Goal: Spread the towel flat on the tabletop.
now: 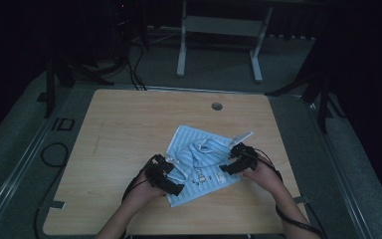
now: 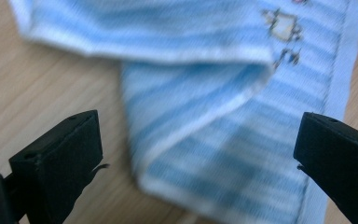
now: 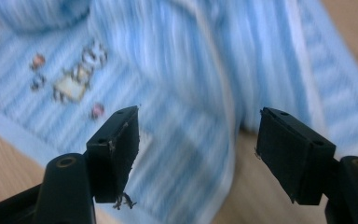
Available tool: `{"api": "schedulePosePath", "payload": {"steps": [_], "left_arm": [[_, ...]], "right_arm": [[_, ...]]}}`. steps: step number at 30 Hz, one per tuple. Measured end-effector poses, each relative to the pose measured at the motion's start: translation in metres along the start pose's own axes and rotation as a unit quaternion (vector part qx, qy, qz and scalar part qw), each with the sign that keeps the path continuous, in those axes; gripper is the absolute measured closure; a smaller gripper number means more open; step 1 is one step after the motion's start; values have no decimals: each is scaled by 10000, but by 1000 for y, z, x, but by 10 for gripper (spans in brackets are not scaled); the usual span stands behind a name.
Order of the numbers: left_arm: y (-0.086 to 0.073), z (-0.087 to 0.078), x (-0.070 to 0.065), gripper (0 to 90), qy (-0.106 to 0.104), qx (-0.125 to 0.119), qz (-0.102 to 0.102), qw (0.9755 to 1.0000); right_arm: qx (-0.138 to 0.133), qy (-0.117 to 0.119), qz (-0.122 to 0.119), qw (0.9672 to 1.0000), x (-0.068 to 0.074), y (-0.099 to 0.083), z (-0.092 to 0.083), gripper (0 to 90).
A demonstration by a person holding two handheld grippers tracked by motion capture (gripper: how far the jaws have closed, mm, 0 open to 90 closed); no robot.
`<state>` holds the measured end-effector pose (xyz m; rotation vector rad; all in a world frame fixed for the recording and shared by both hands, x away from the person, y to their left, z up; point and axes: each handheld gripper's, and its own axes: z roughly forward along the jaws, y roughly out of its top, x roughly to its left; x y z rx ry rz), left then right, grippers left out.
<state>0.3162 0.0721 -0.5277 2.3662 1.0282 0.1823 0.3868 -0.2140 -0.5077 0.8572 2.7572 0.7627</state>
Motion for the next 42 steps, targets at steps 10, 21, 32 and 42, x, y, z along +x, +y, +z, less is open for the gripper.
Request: {"api": "schedulePosePath", "payload": {"steps": [10, 21, 32, 42], "left_arm": [[22, 16, -13, 211, 18, 27, 123, 9999], [28, 20, -15, 732, 79, -89, 85, 9999], [22, 2, -9, 863, 67, -279, 50, 9996], [11, -34, -5, 862, -96, -508, 9, 9987]], "right_arm": [[117, -10, -288, 9995, -2, 36, 16, 420], [337, -254, -612, 9972, 8, 42, 19, 843], [16, -346, -745, 9966, 16, 27, -6, 875], [-265, -388, -592, 9971, 16, -7, -40, 874]]}}
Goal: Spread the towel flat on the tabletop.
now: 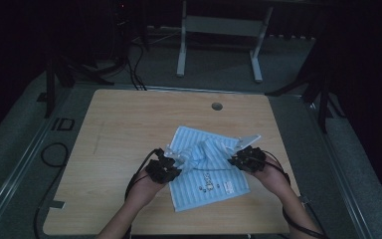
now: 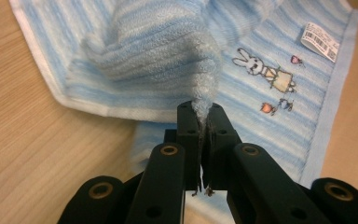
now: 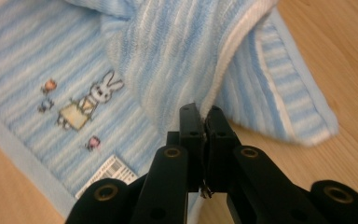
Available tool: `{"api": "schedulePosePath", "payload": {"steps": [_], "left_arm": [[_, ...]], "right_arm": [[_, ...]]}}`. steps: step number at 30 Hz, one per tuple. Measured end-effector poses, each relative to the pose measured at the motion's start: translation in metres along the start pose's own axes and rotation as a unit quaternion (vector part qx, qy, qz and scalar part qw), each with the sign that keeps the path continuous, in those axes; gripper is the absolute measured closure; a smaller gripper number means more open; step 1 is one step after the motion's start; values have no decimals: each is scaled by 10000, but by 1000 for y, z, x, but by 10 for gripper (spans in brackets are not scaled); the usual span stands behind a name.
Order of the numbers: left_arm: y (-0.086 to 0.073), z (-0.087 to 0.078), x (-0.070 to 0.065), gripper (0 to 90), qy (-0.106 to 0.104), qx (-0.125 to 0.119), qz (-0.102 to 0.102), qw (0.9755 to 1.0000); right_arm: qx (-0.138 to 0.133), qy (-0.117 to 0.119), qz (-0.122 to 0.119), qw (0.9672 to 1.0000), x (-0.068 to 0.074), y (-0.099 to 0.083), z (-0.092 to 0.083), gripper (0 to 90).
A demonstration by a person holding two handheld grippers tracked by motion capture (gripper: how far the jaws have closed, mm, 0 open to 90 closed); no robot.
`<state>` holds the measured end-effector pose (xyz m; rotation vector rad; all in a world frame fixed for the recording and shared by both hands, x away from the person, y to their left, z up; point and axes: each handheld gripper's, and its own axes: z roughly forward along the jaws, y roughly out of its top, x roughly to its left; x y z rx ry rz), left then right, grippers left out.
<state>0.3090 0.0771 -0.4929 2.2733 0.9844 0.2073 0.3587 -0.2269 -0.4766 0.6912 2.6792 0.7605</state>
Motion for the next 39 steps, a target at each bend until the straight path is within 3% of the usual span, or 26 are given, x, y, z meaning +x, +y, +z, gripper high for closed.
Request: {"api": "schedulePosePath", "payload": {"steps": [4, 8, 11, 15, 19, 22, 24, 26, 30, 39], "left_arm": [[-4, -13, -4, 862, 32, -40, 114, 9999], [-5, -16, 1, 861, 128, -23, 96, 9999], [-5, -10, 12, 860, 219, 12, -45, 9998], [-2, 7, 24, 857, 181, 113, -190, 9996], [4, 31, 31, 833, 243, 321, -218, 9990], [8, 41, 35, 792, 316, 398, -249, 9984], [11, 48, 39, 756, 479, 431, -216, 9977], [12, 51, 44, 748, 504, 442, -270, 9974], [16, 57, 56, 859, 535, 582, -325, 9963], [29, 62, 72, 868, 792, 634, -449, 9938]], "right_arm": [[-152, -11, 126, 9998, 3, -19, -15, 874], [-255, 3, 270, 9993, 8, -42, -29, 874], [-300, 120, 422, 9986, 11, -57, -33, 873], [-348, 255, 532, 9977, 15, -69, -32, 871], [-265, 226, 696, 9970, 12, -74, -22, 870], [-127, 70, 822, 9965, 6, -75, -12, 866], [-58, 61, 917, 9958, 1, -76, -6, 863], [-35, 105, 991, 9950, -7, -77, 1, 864], [112, 113, 1080, 9940, -16, -75, 14, 864], [241, -110, 1110, 9935, -39, -54, 38, 859]]}}
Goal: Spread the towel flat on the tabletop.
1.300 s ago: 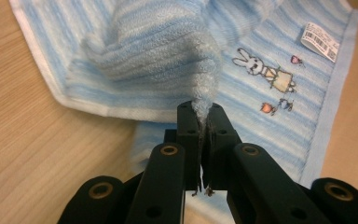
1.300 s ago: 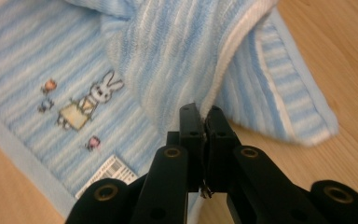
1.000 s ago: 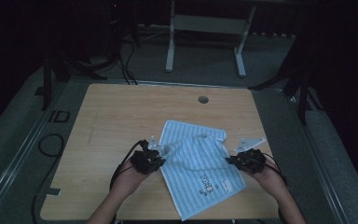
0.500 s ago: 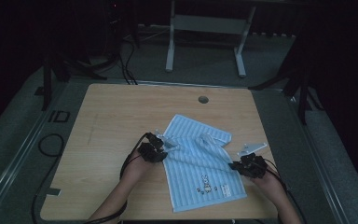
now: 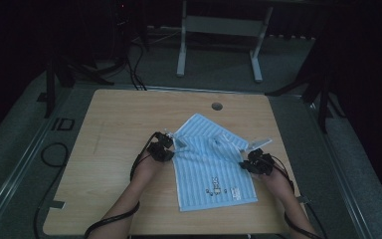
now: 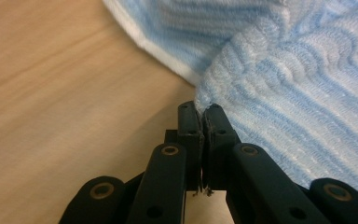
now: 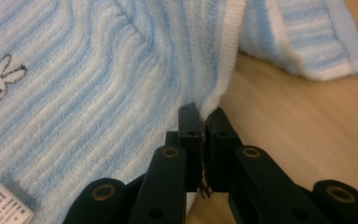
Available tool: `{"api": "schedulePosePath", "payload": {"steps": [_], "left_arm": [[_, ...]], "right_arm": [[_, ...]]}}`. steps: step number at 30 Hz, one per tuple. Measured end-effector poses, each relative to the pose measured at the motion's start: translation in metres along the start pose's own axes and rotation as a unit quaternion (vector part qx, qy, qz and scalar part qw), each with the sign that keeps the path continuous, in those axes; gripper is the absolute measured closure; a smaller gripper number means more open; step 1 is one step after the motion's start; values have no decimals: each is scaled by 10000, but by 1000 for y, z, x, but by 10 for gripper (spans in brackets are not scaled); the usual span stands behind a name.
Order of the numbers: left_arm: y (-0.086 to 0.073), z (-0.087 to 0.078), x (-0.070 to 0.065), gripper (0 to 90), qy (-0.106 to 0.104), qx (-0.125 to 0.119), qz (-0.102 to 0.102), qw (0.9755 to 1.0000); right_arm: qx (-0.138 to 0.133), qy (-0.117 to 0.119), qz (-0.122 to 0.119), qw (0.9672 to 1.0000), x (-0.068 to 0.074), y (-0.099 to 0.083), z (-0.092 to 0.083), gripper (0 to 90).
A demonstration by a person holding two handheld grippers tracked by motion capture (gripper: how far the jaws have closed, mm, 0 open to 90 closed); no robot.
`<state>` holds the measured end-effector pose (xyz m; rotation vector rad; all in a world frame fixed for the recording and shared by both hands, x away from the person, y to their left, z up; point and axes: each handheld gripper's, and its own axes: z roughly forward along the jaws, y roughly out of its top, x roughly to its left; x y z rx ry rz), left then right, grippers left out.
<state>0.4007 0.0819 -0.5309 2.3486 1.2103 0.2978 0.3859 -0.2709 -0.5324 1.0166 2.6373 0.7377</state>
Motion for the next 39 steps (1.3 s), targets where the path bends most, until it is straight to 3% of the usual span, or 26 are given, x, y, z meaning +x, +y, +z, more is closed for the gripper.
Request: {"api": "schedulePosePath", "payload": {"steps": [6, 10, 11, 14, 17, 19, 22, 24, 27, 29, 31, 33, 35, 36, 37, 39], "left_arm": [[9, 0, 14, 866, 77, -89, -268, 9996], [10, 1, 15, 848, 70, -39, -257, 9996], [10, 0, 16, 795, 67, -14, -274, 9996], [3, -15, 17, 578, -24, -248, -406, 9989], [-6, -35, 13, 497, -142, -574, -524, 9969], [-13, -45, 3, 467, -325, -666, -392, 9965], [-22, -51, -22, 437, -623, -656, -16, 9959], [-29, -52, -43, 437, -840, -638, 226, 9942], [-40, -46, -73, 436, -1162, -425, 670, 9901], [-46, -40, -86, 436, -1238, -319, 818, 9884], [-50, -33, -97, 423, -1200, -188, 1047, 9871], [-52, -29, -101, 417, -1216, -106, 1106, 9863], [-55, -23, -103, 419, -1083, -90, 1194, 9869], [-56, -23, -103, 446, -981, -136, 1260, 9871], [-55, -24, -102, 528, -826, -123, 1329, 9876], [-55, -25, -99, 674, -897, -92, 1297, 9874]], "right_arm": [[167, -66, 73, 9998, -12, 20, 10, 849], [263, -133, 65, 9995, -15, 29, 14, 801], [305, -177, 55, 9994, -15, 30, 14, 772], [222, -204, -20, 9995, -11, 29, 3, 679], [101, -253, -78, 9996, -7, 24, -12, 631], [-11, -218, -141, 9997, -2, 19, -24, 611], [-77, -41, -292, 9995, 13, 9, -35, 603], [-104, 93, -344, 9993, 23, 2, -37, 602], [-28, 174, -452, 9988, 35, -9, -34, 577], [37, 211, -494, 9986, 41, -16, -31, 549], [139, 147, -602, 9980, 46, -22, -27, 540], [288, 85, -705, 9971, 51, -27, -22, 541], [171, 94, -648, 9977, 52, -31, -23, 592], [132, 109, -609, 9980, 53, -32, -23, 630], [103, 142, -553, 9983, 54, -33, -24, 689], [74, 228, -547, 9982, 57, -35, -24, 787]]}}
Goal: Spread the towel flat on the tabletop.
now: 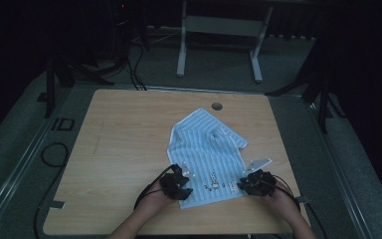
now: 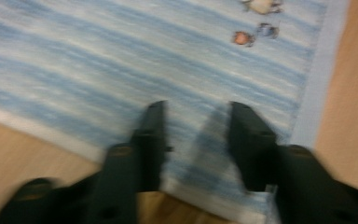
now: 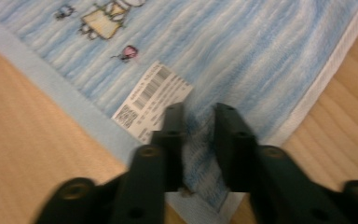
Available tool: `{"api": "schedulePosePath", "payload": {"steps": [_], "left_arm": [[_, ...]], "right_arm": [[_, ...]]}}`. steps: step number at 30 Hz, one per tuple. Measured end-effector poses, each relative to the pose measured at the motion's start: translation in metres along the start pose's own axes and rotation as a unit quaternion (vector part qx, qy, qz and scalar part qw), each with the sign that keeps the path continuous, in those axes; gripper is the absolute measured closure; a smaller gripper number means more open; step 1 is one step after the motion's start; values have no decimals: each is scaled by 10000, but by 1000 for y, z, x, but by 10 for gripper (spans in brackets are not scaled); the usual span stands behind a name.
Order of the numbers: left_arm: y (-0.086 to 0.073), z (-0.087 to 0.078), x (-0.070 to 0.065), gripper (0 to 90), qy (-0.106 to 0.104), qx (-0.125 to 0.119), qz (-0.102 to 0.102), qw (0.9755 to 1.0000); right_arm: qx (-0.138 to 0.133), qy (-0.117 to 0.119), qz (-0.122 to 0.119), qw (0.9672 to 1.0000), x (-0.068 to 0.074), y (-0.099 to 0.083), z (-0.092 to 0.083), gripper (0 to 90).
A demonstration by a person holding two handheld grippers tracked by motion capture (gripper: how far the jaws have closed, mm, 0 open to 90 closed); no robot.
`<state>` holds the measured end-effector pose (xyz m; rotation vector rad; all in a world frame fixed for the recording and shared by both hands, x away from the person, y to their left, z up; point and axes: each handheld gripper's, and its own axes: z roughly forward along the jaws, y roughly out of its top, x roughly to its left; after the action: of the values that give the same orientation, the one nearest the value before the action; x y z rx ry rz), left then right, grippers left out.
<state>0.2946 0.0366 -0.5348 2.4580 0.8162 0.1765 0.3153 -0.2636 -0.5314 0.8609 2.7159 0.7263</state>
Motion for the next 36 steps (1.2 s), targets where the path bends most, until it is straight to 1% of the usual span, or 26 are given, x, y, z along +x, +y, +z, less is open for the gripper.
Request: {"api": "schedulePosePath", "payload": {"steps": [1, 2, 3, 6, 9, 12, 14, 15, 17, 18, 20, 21, 22, 23, 24, 25, 26, 27, 28, 29, 30, 31, 32, 33, 34, 36], "left_arm": [[0, 0, 1, 780, -38, -9, -55, 10000], [-1, -1, 1, 845, -38, -11, -60, 10000], [-1, -3, 0, 857, -68, 30, -10, 10000], [-5, -16, -4, 866, -191, -41, 55, 9998], [-12, -33, -8, 866, -289, -143, 54, 9995], [-23, -46, -13, 865, -426, -224, 68, 9988], [-29, -51, -17, 864, -502, -201, 90, 9985], [-32, -53, -19, 863, -597, -219, 78, 9979], [-37, -55, -24, 862, -762, -154, 128, 9969], [-41, -56, -26, 861, -835, -99, 161, 9963], [-47, -55, -31, 859, -982, -82, 135, 9950], [-51, -55, -33, 859, -1114, -61, 87, 9937], [-53, -55, -34, 859, -1252, -41, 90, 9921], [-56, -55, -36, 853, -1433, 6, 93, 9896], [-58, -54, -39, 842, -1687, 60, 112, 9856], [-59, -55, -40, 822, -1787, 70, 140, 9838], [-60, -55, -43, 781, -1800, 93, 196, 9834], [-59, -56, -44, 701, -1614, 59, 240, 9866], [-58, -58, -43, 674, -1492, 2, 226, 9885], [-56, -58, -41, 648, -1429, -48, 179, 9896], [-53, -59, -36, 589, -1235, -82, 122, 9922], [-51, -59, -34, 562, -1092, -123, 68, 9939], [-48, -57, -29, 559, -847, -138, 86, 9963], [-45, -55, -25, 500, -740, -179, 54, 9971], [-44, -53, -22, 485, -709, -201, 5, 9973], [-39, -45, -12, 485, -532, -179, -35, 9984]], "right_arm": [[33, 22, 17, 10000, 1, 1, 0, 833], [74, 23, -23, 10000, 3, 1, -1, 857], [114, 52, -56, 9999, 5, 2, -1, 866], [67, 121, -160, 9998, 17, 3, -8, 869], [-82, 275, -200, 9994, 27, 2, -18, 869], [-201, 281, -216, 9992, 40, -2, -31, 868], [-333, 304, -174, 9988, 50, -8, -41, 868], [-340, 338, -194, 9987, 55, -10, -45, 867], [-348, 367, -215, 9985, 66, -15, -50, 866], [-329, 430, -197, 9983, 72, -18, -51, 864], [-244, 493, -282, 9981, 85, -25, -51, 860], [-219, 570, -246, 9978, 90, -29, -50, 858], [-142, 726, -174, 9971, 95, -34, -49, 844], [-95, 787, -202, 9967, 99, -37, -48, 828], [-65, 844, -215, 9962, 103, -41, -49, 812], [-106, 930, -181, 9954, 107, -44, -51, 773], [-149, 953, -203, 9951, 107, -45, -52, 731], [-245, 858, -203, 9958, 107, -45, -57, 673], [-313, 748, -187, 9965, 104, -43, -59, 654], [-345, 673, -141, 9970, 99, -40, -61, 637], [-409, 577, -130, 9974, 95, -38, -62, 626], [-500, 440, -47, 9978, 87, -32, -63, 629], [-552, 399, 9, 9977, 82, -29, -63, 632], [-645, 327, 29, 9974, 74, -23, -61, 633], [-687, 204, 55, 9974, 69, -18, -58, 654], [-689, 134, 86, 9975, 58, -10, -50, 657]]}}
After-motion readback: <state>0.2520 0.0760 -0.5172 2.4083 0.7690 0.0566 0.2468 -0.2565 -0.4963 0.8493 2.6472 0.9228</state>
